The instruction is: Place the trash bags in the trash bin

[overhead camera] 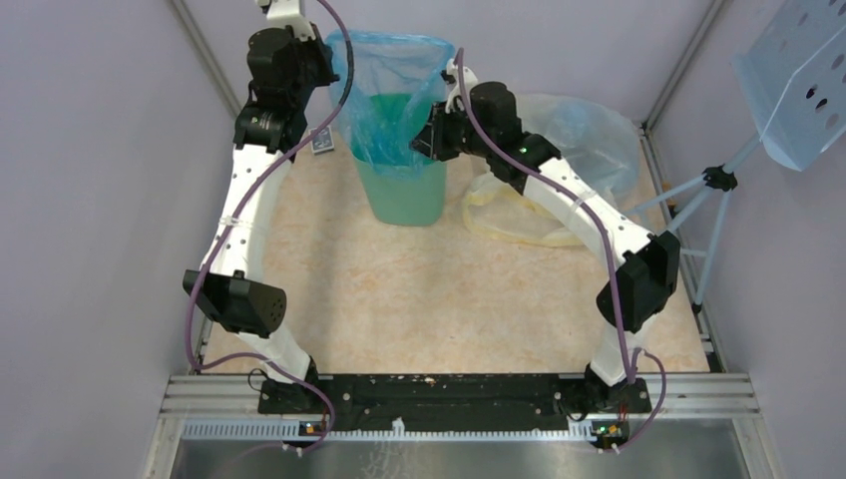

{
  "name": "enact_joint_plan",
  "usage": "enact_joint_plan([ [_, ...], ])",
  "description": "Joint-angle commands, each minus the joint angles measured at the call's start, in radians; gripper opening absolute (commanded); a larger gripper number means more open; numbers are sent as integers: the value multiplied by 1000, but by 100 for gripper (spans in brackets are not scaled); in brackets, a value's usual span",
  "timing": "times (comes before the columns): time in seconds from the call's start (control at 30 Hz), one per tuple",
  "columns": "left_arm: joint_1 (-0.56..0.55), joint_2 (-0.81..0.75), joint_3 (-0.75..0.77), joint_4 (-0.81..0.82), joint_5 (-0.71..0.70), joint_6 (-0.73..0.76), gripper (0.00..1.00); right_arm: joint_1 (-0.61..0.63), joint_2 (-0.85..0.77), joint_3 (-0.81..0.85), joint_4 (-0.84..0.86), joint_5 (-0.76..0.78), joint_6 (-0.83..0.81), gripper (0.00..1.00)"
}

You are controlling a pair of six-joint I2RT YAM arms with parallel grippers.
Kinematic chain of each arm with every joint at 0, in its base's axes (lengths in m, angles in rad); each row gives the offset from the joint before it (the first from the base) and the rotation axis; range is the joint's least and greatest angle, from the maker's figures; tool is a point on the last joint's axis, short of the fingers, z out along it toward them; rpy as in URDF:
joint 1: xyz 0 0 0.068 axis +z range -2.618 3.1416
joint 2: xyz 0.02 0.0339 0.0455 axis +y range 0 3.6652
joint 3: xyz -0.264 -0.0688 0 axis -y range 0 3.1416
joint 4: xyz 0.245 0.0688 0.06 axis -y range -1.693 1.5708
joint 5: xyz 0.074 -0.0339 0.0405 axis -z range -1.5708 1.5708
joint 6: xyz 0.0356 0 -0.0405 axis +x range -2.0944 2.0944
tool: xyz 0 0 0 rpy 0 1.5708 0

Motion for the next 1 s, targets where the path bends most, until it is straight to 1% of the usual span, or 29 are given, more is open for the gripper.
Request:
enact_joint_plan([
  [0.0, 6, -39, -3, -1, 4, -5, 0, 6, -21, 51, -42, 4, -2, 8],
  [0.03, 6, -38, -10, -3, 7, -8, 0, 4, -35, 39, -50, 16, -5, 2],
  [0.07, 5, -36, -20, -5, 15, -13, 0, 5, -52, 22, -59, 29, -7, 0],
  [0.33, 5, 16, -59, -9, 114, -69, 0, -37, -236, -192, -69, 28, 37, 0],
  [0.53, 5, 86, -37, -44, 128, -70, 0, -49, -289, -264, -102, -36, 61, 0],
  [0.63, 7, 126, 7, -97, 103, -44, 0, -49, -300, -294, -96, -62, 69, 0],
  [0.77, 32, 172, 119, -244, 101, -11, 0, -50, -304, -333, -92, -65, 69, 0],
  [0.97, 84, 140, 206, -405, 128, 16, 0, -79, -305, -377, -98, -71, 55, 0],
])
